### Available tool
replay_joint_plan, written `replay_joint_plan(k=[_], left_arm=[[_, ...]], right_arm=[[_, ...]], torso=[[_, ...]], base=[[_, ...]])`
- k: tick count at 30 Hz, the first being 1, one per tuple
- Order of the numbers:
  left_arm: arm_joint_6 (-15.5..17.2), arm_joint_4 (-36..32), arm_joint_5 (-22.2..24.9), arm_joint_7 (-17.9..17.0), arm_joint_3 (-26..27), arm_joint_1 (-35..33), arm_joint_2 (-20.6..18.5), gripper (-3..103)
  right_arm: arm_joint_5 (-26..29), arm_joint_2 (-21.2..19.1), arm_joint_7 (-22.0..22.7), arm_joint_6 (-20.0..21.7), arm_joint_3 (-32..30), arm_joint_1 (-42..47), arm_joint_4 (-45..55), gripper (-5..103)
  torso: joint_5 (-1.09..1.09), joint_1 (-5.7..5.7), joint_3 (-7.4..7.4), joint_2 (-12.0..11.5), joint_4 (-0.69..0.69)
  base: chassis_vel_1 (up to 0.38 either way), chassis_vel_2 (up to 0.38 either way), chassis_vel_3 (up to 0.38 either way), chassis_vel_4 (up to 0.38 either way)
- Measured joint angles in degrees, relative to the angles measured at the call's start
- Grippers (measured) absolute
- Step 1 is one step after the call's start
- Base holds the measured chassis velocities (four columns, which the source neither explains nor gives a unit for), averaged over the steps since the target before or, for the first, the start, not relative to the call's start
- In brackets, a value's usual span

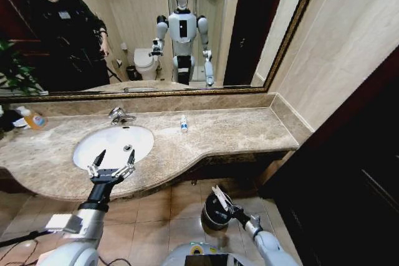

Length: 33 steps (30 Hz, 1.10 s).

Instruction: Pick up the trash from the sink and place it in the trash bin.

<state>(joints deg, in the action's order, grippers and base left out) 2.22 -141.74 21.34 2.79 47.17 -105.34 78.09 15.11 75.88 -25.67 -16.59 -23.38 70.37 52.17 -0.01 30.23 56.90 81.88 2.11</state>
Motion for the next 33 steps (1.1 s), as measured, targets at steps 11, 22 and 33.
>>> replay_joint_plan(k=[11, 22, 33], left_arm=[[0.0, 0.0, 0.0, 0.0, 0.0, 0.0, 0.0, 100], [0.0, 0.0, 0.0, 0.0, 0.0, 0.0, 0.0, 100], [0.0, 0.0, 0.0, 0.0, 0.0, 0.0, 0.0, 100]], right_arm=[[-1.0, 0.4, 3.0, -1.1, 0.1, -0.3, -1.2, 36], [-1.0, 0.9, 3.0, -0.9, 0.3, 0.0, -0.7, 74], [-1.0, 1.5, 2.9, -1.0, 0.3, 0.4, -0.2, 100]], torso=[[0.01, 0.0, 0.0, 0.0, 0.0], [0.01, 0.0, 0.0, 0.0, 0.0], [0.01, 0.0, 0.0, 0.0, 0.0]], base=[[0.0, 0.0, 0.0, 0.0], [0.0, 0.0, 0.0, 0.0], [0.0, 0.0, 0.0, 0.0]])
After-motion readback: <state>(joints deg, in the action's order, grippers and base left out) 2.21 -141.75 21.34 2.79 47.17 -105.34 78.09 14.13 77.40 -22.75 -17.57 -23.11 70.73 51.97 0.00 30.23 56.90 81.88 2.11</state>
